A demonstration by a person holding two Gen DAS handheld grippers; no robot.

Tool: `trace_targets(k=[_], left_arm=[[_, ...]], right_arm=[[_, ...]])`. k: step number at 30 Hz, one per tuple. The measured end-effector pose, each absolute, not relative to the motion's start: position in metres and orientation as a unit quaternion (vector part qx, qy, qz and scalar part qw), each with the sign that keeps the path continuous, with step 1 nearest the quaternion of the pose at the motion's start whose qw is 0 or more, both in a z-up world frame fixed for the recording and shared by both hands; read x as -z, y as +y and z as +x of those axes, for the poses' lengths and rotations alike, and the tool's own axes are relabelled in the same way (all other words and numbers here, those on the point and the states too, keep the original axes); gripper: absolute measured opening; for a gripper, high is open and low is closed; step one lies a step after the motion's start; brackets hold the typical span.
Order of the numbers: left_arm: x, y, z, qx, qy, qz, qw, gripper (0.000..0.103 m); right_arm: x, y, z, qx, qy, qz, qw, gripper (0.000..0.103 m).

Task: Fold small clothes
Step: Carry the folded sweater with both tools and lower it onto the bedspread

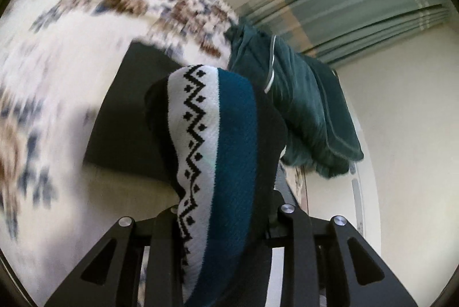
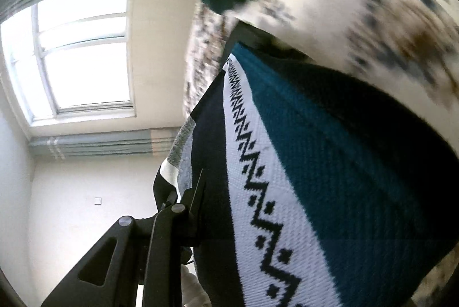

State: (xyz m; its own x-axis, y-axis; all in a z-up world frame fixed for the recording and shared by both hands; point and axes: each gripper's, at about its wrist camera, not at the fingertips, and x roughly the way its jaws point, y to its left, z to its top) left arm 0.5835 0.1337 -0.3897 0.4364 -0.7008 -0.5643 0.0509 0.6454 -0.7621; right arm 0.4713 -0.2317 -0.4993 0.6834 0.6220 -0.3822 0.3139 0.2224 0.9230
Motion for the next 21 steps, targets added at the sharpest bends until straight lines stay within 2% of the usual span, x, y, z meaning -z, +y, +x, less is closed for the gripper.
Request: trace_targets(k=[6,11,14,17,21], left_arm=[[0.402,0.141,0.703,0.25,0.476,-0.321,0.78,0.026],[0.46,0.15,0.764,0.227,0.52,-0.299,0.767,0.027],[0.496,0.159,0.773,0.209,0.551,-0.295,0.752,0.029],[0.51,0.173,0.769,0.21,0.558,-0.328,0.733,0.04],[0.496,0.195,0.75,0.222,0.551,-0.368,0.716,0.045]], right_arm=[[0.479,-0.23,0.589,-0.12,0.356,0.587,0.717,0.026],[0.519,-0.212,0.663,-0.098,0.364,0.573,0.728,0.026],[0.547,-0.194,0.67,-0.089,0.391,0.562,0.723,0.026],[0.559,-0.186,0.668,-0.091,0.398,0.561,0.72,0.027],[0.558,-0.194,0.669,-0.093,0.43,0.543,0.715,0.038]])
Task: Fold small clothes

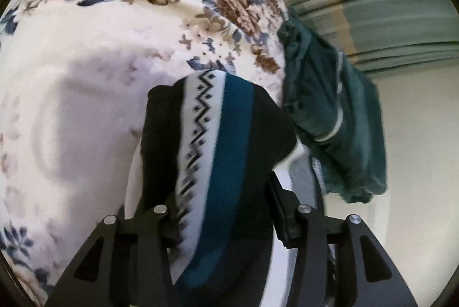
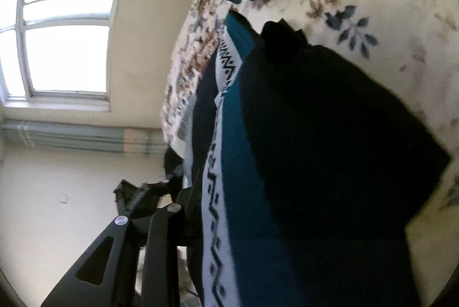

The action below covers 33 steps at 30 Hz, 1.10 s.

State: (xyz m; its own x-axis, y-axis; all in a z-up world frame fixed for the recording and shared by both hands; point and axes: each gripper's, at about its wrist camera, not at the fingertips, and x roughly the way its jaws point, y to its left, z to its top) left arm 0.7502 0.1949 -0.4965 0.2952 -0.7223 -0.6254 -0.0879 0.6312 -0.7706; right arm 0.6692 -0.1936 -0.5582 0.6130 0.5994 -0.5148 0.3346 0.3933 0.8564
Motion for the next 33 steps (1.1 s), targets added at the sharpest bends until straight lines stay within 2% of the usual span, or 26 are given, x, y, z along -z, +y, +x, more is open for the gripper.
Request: trace_targets(k=[1,3,9,10,20,21,23,24,25,28,30,33], left_arm=[[0.491,0.198,0.745,0.224,0.548,-0.368,0.717,0.055],[0.484,0.202,0.726,0.226,0.546,-0.361,0.721,0.064],[0.486,0.196,0.677,0.212,0.547,-0.341,0.734,0.064],[0.485,0.193,0.671,0.209,0.545,-0.338,0.739,0.064],[0.44,0.158,0.639,0.073,0.518,-0.163,0.836,0.064],[0.435,0.155,0.635,0.062,0.514,-0.147,0.843,0.065],[0.421,0.145,0.626,0.042,0.5,-0.117,0.857,0.076],[0.416,0.141,0.621,0.035,0.496,-0.104,0.861,0.094],[0.413,0.137,0.617,0.034,0.494,-0.095,0.863,0.103],[0.398,0.123,0.601,0.018,0.493,-0.057,0.868,0.103],[0.388,0.117,0.593,0.009,0.492,-0.046,0.87,0.103],[0.373,0.113,0.579,0.0,0.487,-0.041,0.872,0.103]], right_arm=[[0.556,-0.198,0.666,-0.091,0.439,0.541,0.711,0.039],[0.549,-0.209,0.657,-0.088,0.458,0.526,0.711,0.043],[0.534,-0.245,0.62,-0.059,0.455,0.52,0.72,0.043],[0.533,-0.249,0.617,-0.054,0.449,0.517,0.727,0.029],[0.555,-0.229,0.637,0.023,0.558,0.326,0.763,0.028],[0.551,-0.228,0.638,0.027,0.562,0.312,0.765,0.031],[0.534,-0.224,0.637,0.044,0.568,0.267,0.777,0.049],[0.524,-0.22,0.635,0.055,0.57,0.241,0.784,0.066],[0.514,-0.214,0.632,0.066,0.571,0.209,0.791,0.079],[0.485,-0.192,0.618,0.098,0.569,0.081,0.812,0.094],[0.466,-0.181,0.605,0.109,0.564,0.034,0.818,0.101],[0.437,-0.169,0.585,0.12,0.546,-0.012,0.829,0.102]])
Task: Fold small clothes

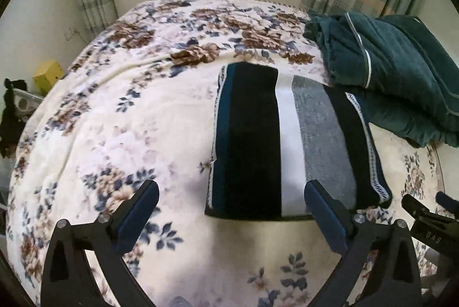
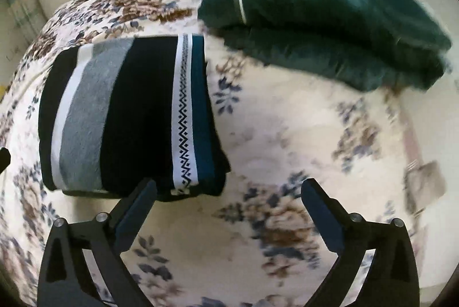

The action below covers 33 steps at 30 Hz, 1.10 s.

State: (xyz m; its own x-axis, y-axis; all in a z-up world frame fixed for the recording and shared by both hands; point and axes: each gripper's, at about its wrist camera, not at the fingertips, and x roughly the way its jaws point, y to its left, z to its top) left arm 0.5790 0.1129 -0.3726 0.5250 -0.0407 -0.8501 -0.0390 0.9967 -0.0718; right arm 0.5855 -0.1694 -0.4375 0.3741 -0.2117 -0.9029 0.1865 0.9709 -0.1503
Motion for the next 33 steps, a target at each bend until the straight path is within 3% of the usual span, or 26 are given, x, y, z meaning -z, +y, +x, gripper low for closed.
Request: trace_targets(k=[10,25,33], left_arm=[[0.273,0.099,0.491,0.001,0.462,-0.035,0.886,0.103],[0.092,0.071,0.324,0.009,0.377,-0.014,0.926,0.103],[0.035,0.072,0.259,0.005,0.34,-0.015,0.94,0.103]], right_arm=[[0.31,-0.148,0.508,0.128,0.495,-0.023,0.859,0.103],[0.076,-0.148,0.303,0.113,0.397,-0.006,0.911,0.103],[-0.006,-0.14,0.212,0.093,0.348,0.001,0.933,0.103]])
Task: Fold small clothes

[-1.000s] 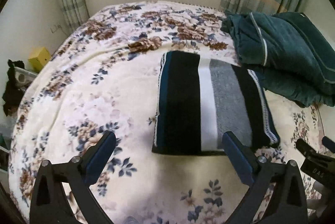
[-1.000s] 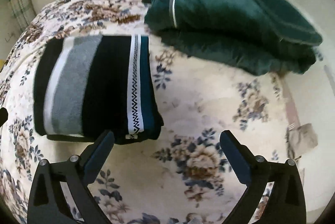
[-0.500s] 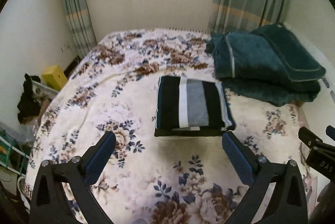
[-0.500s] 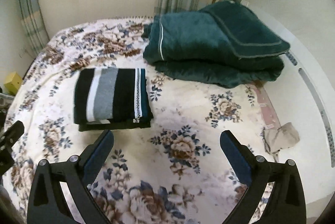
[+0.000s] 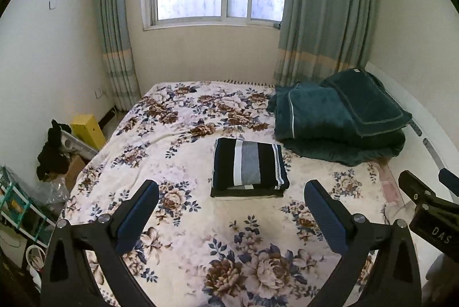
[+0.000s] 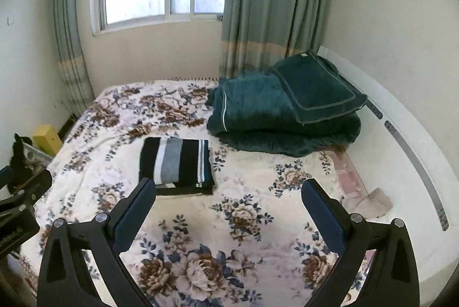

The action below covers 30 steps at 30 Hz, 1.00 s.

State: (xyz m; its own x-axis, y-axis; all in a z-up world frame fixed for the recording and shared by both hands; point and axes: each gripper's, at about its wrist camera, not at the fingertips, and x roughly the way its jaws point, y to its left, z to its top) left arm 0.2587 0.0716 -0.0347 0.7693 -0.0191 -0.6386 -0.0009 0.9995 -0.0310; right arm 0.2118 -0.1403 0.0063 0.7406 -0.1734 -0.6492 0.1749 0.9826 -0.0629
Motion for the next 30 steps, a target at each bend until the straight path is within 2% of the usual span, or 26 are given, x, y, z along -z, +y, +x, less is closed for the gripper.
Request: trace_targets(k=[13,30], left_arm=[[0.01,0.07,0.213,-0.003,0.307,-0.012,0.952,0.103],[0.005,0.069,0.196,-0.015,0.296,-0.014,0.955,0.103]], right_arm=[[-0.062,-0.139,0.142,0.078,0.308,-0.009,0.948,0.103],[-0.072,-0.142,0.136,0.055,0.299,-0.008,0.953,0.103]])
